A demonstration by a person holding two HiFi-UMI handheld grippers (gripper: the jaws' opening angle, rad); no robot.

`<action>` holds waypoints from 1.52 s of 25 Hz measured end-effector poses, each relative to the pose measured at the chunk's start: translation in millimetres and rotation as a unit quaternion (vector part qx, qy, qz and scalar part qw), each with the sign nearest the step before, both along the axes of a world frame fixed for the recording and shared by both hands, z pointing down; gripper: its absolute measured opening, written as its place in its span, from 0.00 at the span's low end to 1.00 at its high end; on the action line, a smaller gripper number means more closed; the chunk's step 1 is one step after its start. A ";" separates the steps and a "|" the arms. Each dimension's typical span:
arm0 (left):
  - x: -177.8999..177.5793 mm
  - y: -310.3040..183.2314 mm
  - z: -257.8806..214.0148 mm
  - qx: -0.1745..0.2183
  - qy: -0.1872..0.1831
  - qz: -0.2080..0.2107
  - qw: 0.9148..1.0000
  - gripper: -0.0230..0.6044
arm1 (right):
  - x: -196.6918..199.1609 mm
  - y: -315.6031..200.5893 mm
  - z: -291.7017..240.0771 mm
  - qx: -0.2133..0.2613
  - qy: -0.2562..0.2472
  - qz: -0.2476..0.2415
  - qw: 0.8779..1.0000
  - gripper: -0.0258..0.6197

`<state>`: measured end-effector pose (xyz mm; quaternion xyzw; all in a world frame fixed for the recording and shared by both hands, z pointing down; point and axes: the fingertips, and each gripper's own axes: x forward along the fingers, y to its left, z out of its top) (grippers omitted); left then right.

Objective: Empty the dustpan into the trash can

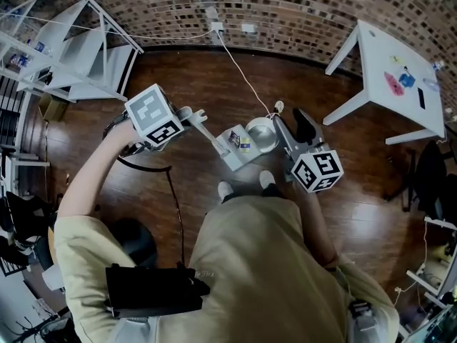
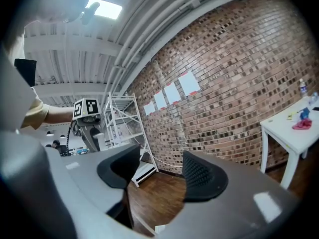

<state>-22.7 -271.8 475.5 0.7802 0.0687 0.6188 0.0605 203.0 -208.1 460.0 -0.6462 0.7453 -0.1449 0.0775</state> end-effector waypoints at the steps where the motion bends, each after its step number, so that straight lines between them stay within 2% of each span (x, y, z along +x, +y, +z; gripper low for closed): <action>1: 7.1 1.1 6.4 -0.007 -0.003 -0.001 1.000 0.04 | 1.9 2.2 1.5 -0.002 0.000 0.003 1.000 0.43; 8: 49.9 -3.6 11.1 -0.026 -0.017 0.006 0.999 0.04 | 26.1 20.7 13.3 -0.011 -0.009 0.033 0.999 0.43; 11: 64.7 -2.5 13.4 -0.046 -0.027 0.011 0.998 0.04 | 31.8 25.2 18.0 -0.016 -0.012 0.041 0.999 0.43; 15: 100.5 -6.9 13.3 -0.059 -0.046 0.016 0.997 0.04 | 38.3 27.7 19.0 -0.017 -0.012 0.041 0.999 0.43; 21: 151.0 3.5 9.3 -0.081 -0.057 0.045 0.994 0.04 | 63.6 36.0 17.6 -0.018 -0.013 0.065 0.998 0.43; 31: 220.6 6.4 13.4 -0.083 -0.100 0.091 0.987 0.06 | 113.2 54.8 31.3 -0.033 -0.028 0.104 0.994 0.43; 35: 252.1 12.1 13.7 -0.083 -0.121 0.104 0.984 0.06 | 147.2 63.6 29.1 -0.030 -0.028 0.124 0.991 0.43; 38: 270.4 28.9 12.4 -0.084 -0.134 0.131 0.979 0.08 | 171.3 72.0 27.3 -0.028 -0.033 0.140 0.989 0.43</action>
